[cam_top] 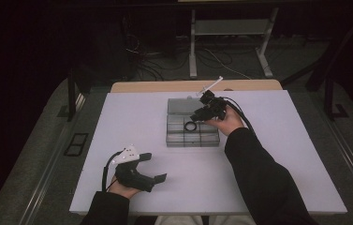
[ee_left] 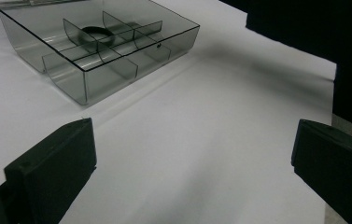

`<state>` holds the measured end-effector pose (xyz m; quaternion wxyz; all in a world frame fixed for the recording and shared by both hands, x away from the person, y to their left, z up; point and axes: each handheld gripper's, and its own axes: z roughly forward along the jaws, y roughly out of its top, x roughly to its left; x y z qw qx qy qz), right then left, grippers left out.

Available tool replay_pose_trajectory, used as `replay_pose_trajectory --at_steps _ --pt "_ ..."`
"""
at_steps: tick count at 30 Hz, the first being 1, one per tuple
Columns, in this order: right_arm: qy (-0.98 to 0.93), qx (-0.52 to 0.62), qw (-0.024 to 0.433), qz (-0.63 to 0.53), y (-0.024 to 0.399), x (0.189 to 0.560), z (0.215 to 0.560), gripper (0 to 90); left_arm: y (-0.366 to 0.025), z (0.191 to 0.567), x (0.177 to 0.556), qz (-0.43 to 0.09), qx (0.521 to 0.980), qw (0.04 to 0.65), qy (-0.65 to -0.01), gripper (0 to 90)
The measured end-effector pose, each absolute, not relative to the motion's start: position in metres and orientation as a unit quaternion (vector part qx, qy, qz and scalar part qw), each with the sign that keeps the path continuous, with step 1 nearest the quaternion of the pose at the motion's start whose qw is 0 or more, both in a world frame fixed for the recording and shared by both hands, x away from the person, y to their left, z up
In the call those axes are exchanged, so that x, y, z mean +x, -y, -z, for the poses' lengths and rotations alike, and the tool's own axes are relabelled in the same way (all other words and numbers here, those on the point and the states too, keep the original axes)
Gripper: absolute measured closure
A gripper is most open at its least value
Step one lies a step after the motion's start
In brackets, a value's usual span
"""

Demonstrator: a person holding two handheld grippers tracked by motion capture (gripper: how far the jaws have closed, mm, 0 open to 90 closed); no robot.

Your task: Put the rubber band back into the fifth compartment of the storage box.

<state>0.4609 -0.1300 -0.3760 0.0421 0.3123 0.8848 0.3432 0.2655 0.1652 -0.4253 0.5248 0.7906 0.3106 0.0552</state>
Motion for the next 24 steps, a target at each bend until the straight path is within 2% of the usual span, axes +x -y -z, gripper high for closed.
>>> replay_pose_trajectory --at_steps 10,15,22,24 --pt "-0.884 0.309 0.050 -0.348 0.151 0.445 0.357 48.0 -0.165 0.426 0.265 -0.054 0.793 0.522 -0.310 0.0" --pt "-0.875 0.320 0.057 -0.359 0.164 0.435 0.350 37.7 -0.165 0.426 0.265 -0.055 0.797 0.518 -0.306 0.0" --pt "-0.872 0.330 0.052 -0.358 0.183 0.422 0.351 11.7 -0.165 0.426 0.265 -0.053 0.794 0.521 -0.310 0.0" --pt "-0.870 0.337 0.052 -0.356 0.189 0.417 0.353 7.9 -0.164 0.426 0.265 -0.054 0.794 0.520 -0.309 0.0"
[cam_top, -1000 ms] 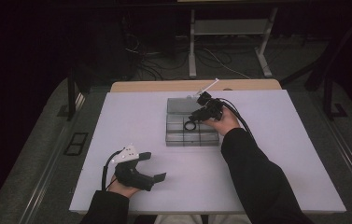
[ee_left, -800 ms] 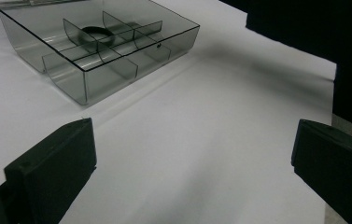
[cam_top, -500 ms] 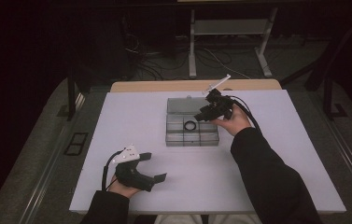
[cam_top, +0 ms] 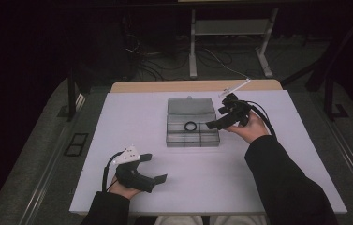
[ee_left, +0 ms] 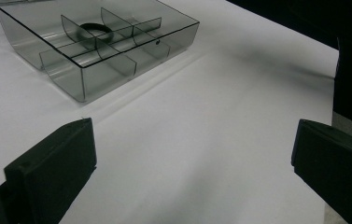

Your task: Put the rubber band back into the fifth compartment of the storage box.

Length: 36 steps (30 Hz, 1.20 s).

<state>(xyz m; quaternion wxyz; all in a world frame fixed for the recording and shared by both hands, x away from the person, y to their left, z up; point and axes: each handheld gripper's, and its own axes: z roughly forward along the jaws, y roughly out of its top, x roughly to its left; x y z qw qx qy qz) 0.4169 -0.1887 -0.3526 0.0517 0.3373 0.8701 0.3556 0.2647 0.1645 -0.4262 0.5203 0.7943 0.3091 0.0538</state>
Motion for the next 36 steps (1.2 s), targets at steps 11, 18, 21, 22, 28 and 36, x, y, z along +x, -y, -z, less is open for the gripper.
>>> replay_pose_trajectory --at_steps 11,18,21,22,28,36 --pt "-0.858 0.349 0.052 -0.373 0.219 0.387 0.358 0.4 -0.164 0.426 0.265 -0.054 0.794 0.520 -0.310 0.0" --pt "-0.854 0.344 0.057 -0.387 0.234 0.363 0.355 0.5 -0.164 0.426 0.264 -0.053 0.795 0.520 -0.309 0.0" --pt "-0.852 0.346 0.060 -0.389 0.240 0.354 0.355 0.5 -0.163 0.426 0.264 -0.053 0.795 0.520 -0.309 0.0" --pt "-0.851 0.346 0.060 -0.391 0.242 0.352 0.355 0.4 -0.163 0.426 0.264 -0.053 0.795 0.520 -0.309 0.0" --pt "-0.846 0.350 0.063 -0.398 0.254 0.337 0.357 0.5 -0.164 0.426 0.264 -0.053 0.794 0.519 -0.311 0.0" --pt "-0.836 0.361 0.063 -0.408 0.271 0.315 0.367 0.5 -0.164 0.426 0.263 -0.052 0.794 0.519 -0.311 0.0"
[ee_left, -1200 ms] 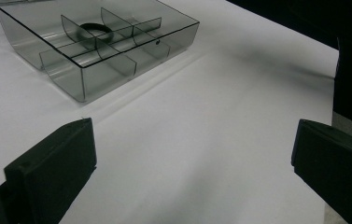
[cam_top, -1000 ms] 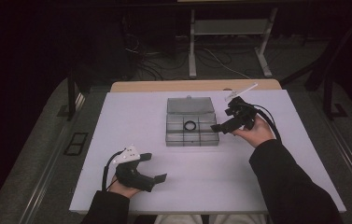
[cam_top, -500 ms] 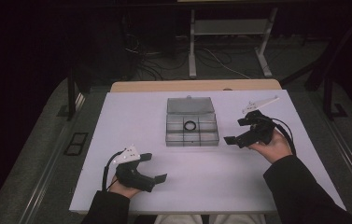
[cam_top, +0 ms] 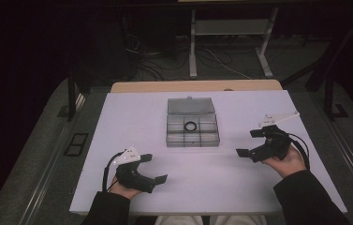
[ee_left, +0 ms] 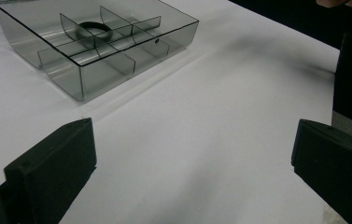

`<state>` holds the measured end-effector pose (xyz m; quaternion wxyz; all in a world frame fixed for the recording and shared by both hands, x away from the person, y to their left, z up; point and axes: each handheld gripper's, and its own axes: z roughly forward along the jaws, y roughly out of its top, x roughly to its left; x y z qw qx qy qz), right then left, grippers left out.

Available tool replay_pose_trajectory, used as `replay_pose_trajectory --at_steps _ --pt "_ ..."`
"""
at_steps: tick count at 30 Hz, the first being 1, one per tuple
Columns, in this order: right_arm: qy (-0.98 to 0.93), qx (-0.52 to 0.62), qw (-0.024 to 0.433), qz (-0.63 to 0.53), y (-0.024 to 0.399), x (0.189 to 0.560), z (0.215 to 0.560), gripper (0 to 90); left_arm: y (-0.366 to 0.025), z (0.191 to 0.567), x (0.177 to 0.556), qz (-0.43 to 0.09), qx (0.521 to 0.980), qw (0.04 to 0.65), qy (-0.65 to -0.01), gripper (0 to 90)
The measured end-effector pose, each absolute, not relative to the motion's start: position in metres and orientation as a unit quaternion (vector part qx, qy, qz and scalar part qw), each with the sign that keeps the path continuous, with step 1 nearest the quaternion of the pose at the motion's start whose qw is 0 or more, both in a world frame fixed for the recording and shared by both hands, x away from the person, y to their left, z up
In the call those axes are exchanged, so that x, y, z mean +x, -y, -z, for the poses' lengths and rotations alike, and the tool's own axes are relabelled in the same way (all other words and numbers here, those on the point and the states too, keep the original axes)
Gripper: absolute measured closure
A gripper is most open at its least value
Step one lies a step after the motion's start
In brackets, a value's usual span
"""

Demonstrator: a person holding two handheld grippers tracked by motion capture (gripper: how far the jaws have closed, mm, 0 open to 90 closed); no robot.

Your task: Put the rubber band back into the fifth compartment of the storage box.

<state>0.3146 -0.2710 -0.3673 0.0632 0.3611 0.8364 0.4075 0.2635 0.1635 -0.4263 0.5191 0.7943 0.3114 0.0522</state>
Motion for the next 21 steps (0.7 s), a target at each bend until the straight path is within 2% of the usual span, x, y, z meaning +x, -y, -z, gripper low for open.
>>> replay_pose_trajectory --at_steps 21 --pt "-0.809 0.410 0.058 -0.416 0.312 0.264 0.412 0.5 -0.164 0.426 0.263 -0.052 0.797 0.515 -0.310 0.0"
